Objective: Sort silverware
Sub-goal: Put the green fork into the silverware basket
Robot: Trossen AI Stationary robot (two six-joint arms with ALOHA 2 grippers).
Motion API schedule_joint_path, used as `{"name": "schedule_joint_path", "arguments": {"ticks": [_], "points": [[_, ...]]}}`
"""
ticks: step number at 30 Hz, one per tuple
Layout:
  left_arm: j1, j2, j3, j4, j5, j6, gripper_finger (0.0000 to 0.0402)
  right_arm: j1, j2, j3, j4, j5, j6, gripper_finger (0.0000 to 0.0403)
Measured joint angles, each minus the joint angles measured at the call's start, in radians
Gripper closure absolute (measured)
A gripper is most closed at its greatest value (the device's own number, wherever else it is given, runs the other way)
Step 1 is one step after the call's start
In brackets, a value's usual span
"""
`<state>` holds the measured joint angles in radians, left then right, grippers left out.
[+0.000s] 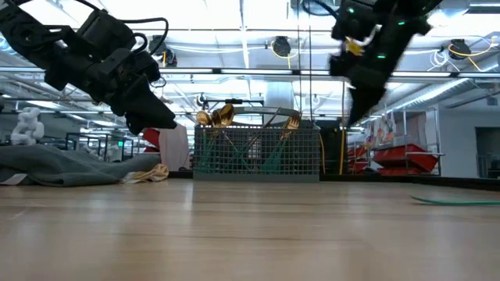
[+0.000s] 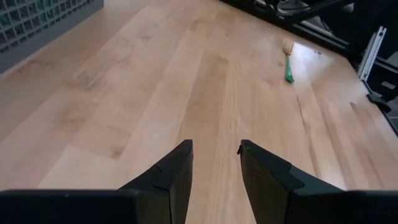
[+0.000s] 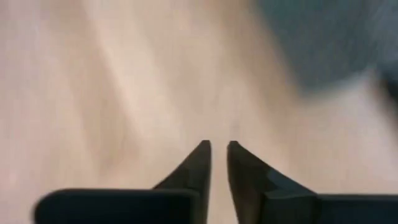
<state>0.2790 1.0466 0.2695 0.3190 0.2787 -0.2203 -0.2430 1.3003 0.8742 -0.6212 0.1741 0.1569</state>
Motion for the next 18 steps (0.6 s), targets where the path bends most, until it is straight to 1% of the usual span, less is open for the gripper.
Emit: {"name": "schedule_joint_path", "arguments": {"ticks": [3, 5, 8, 11, 14, 18], "points": [[0.000, 0.000, 0.000, 0.001, 0.000, 0.000, 0.0262, 0.099, 0.003, 0.000, -0.236, -0.002, 0.174, 0.0310], [0.000, 0.000, 0.000, 0.001, 0.000, 0.000, 0.0262, 0.171, 0.009, -0.003, -0.318, -0.036, 0.299, 0.0281], [0.000, 0.000, 0.000, 0.001, 0.000, -0.002, 0.0262, 0.295, 0.013, -0.031, -0.304, -0.120, 0.450, 0.0245], [0.000, 0.000, 0.000, 0.000, 0.000, -0.003, 0.0262, 0.428, 0.013, -0.065, -0.233, -0.152, 0.581, 0.0226], [0.000, 0.000, 0.000, 0.000, 0.000, -0.008, 0.0262, 0.552, 0.013, -0.082, -0.181, -0.102, 0.699, 0.0224], [0.000, 0.000, 0.000, 0.001, 0.000, -0.009, 0.0262, 0.671, 0.013, -0.085, -0.198, 0.007, 0.828, 0.0226]]}}
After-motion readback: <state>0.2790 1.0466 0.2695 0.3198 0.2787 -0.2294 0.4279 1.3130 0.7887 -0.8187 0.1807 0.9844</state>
